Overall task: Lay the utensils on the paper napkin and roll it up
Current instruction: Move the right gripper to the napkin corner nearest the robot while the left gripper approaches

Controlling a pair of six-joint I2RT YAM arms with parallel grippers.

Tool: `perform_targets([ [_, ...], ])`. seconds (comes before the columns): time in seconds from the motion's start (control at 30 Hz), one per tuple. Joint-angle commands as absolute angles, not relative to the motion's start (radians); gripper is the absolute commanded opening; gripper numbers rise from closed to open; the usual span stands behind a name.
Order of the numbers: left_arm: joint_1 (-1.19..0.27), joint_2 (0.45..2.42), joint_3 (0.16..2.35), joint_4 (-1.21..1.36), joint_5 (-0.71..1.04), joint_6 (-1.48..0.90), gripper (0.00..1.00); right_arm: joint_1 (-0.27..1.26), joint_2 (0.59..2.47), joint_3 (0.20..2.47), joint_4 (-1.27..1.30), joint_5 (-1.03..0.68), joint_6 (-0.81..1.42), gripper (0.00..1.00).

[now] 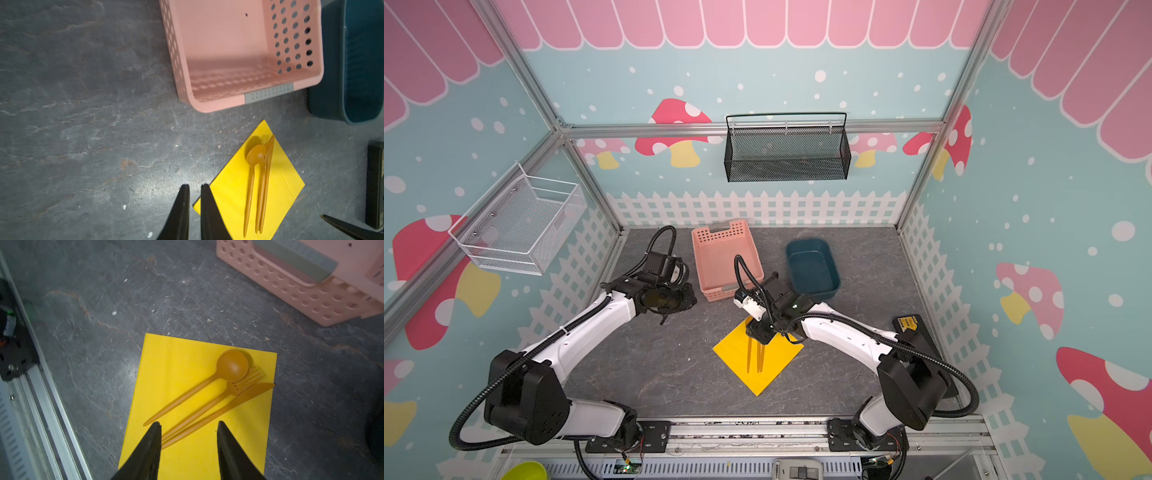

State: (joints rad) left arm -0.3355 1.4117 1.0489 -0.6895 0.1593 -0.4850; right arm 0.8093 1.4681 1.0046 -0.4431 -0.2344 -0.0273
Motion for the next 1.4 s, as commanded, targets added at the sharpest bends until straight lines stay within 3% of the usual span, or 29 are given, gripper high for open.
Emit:
perform_targets([
  [0.0, -0.387, 1.398, 1.01, -0.654, 0.201, -0.556, 0.13, 0.863, 1.398, 0.921, -0.429, -0.294, -0.285, 0.44],
  [0.17, -0.479, 1.384, 0.947, -0.621, 0.18, -0.62, 0.12, 0.951, 1.342, 0.827, -0.451, -0.31, -0.423, 0.43],
  [0.47, -0.492, 1.346, 0.882, -0.588, 0.157, -0.667, 0.12, 1.122, 1.381, 0.72, -0.421, -0.197, -0.462, 0.39],
  [0.67, -0.493, 1.35, 0.885, -0.587, 0.146, -0.664, 0.12, 1.133, 1.422, 0.713, -0.377, -0.147, -0.466, 0.43],
  [1.1, -0.492, 1.352, 0.88, -0.591, 0.129, -0.644, 0.12, 1.134, 1.527, 0.745, -0.369, -0.166, -0.457, 0.34],
  [1.37, -0.492, 1.36, 0.887, -0.601, 0.116, -0.622, 0.12, 1.133, 1.572, 0.767, -0.39, -0.123, -0.457, 0.21],
])
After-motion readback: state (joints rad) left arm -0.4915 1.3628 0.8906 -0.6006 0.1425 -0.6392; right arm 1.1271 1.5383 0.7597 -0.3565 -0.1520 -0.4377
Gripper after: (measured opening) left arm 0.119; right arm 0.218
